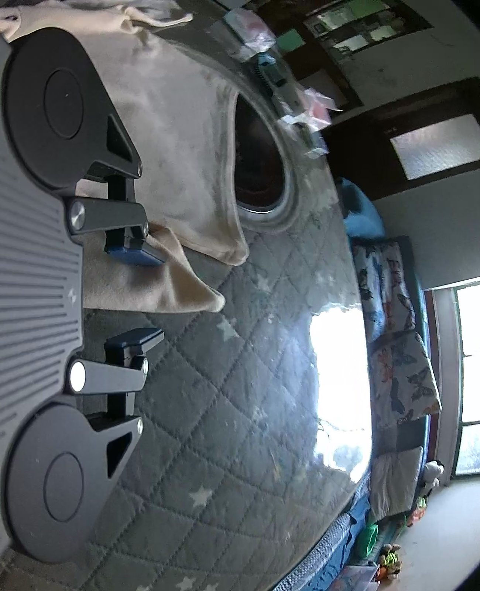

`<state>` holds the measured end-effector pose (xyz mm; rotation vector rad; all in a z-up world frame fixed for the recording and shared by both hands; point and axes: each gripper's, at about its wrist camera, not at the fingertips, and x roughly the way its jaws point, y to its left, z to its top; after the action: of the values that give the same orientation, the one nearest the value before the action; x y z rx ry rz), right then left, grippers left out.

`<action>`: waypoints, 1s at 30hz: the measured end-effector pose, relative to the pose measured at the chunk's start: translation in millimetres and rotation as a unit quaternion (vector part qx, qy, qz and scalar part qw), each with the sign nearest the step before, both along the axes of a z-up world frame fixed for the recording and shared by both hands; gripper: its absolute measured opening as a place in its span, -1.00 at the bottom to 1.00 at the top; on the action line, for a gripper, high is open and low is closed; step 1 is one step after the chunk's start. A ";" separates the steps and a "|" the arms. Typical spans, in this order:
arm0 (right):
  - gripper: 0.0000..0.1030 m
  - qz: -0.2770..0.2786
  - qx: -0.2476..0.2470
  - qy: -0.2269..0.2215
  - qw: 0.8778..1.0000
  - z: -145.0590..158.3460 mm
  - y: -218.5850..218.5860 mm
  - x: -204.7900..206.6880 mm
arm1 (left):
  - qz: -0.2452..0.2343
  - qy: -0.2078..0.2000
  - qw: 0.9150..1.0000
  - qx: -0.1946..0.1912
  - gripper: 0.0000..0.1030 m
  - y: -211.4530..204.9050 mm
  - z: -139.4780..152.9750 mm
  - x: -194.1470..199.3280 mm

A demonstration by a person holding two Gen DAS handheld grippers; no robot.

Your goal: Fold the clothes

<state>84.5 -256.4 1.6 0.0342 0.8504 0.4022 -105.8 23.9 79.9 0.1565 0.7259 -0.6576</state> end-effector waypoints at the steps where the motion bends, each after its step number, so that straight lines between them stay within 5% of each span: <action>1: -0.42 0.003 -0.001 0.003 1.000 -2.0 0.9 0.2 | 0.022 0.000 1.000 0.003 -0.25 4.7 -0.9 6.3; 3: -0.83 0.003 0.000 0.001 1.000 -1.8 0.0 -1.5 | 0.071 0.002 0.997 0.013 -0.25 14.2 -3.7 20.1; 12: -0.91 -0.050 -0.088 -0.051 0.994 16.6 -25.0 -27.9 | 0.253 0.006 0.964 0.076 -0.25 54.2 -24.2 77.0; 19: -0.80 -0.064 -0.074 -0.062 0.993 29.1 -34.6 -26.4 | 0.303 0.008 0.948 0.097 -0.16 74.2 -35.0 105.2; 30: -0.66 0.048 -0.008 0.003 0.999 19.2 25.2 16.1 | 0.334 0.019 0.937 0.096 -0.20 86.9 -49.4 143.1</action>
<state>100.6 -231.1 20.7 -0.0203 0.8627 0.4856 37.2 110.8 30.6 0.0675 0.8203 0.0626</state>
